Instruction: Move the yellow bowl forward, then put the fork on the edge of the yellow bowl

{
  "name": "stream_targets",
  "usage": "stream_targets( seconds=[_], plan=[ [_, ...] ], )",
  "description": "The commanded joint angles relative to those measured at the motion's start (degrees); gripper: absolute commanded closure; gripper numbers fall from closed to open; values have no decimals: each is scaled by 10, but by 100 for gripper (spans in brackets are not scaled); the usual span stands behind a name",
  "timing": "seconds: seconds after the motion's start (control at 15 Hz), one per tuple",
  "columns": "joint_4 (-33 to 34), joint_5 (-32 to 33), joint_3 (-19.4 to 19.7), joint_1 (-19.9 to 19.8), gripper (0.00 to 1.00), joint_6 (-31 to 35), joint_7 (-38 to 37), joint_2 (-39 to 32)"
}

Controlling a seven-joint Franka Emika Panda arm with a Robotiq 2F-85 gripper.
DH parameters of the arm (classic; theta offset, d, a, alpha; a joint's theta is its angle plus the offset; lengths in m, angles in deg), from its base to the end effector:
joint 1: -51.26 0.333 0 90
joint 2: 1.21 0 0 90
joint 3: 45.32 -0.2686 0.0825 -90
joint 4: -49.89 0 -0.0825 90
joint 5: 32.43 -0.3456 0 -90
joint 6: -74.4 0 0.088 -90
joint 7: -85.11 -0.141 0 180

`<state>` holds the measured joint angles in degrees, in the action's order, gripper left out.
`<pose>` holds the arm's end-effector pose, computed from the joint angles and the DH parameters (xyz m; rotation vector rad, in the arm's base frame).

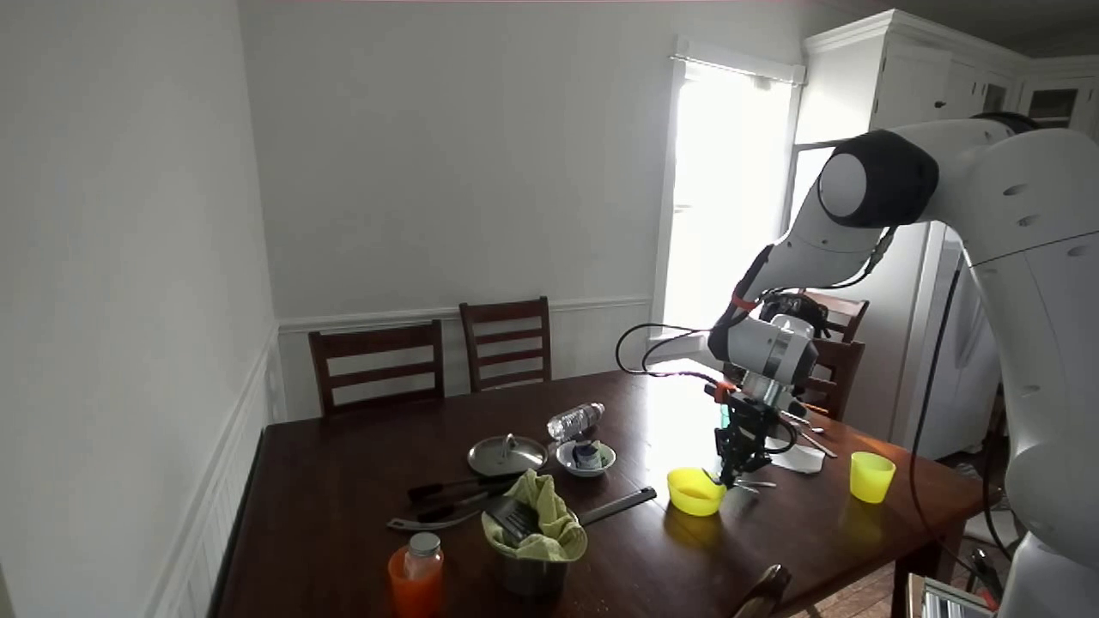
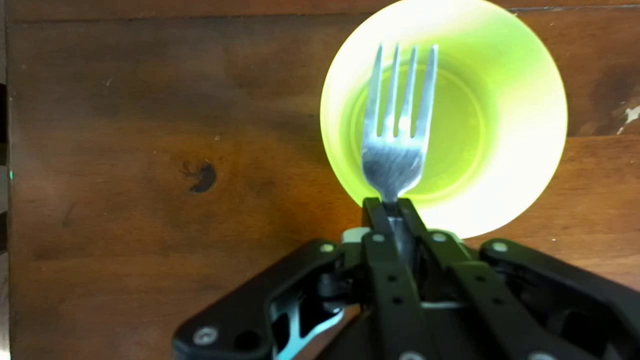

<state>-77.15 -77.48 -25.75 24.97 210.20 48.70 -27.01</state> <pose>0.3405 -0.3373 0.1227 -1.4372 2.3978 0.2639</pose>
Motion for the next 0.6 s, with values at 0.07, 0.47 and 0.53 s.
stream_targets(
  seconds=[0.07,0.47,0.53],
  plan=[
    [11,-21,12,-1,98,-23,-7,-4],
    [12,-20,17,0,84,-22,-13,-6],
    [14,-21,17,0,95,-22,-14,-8]
  ],
)
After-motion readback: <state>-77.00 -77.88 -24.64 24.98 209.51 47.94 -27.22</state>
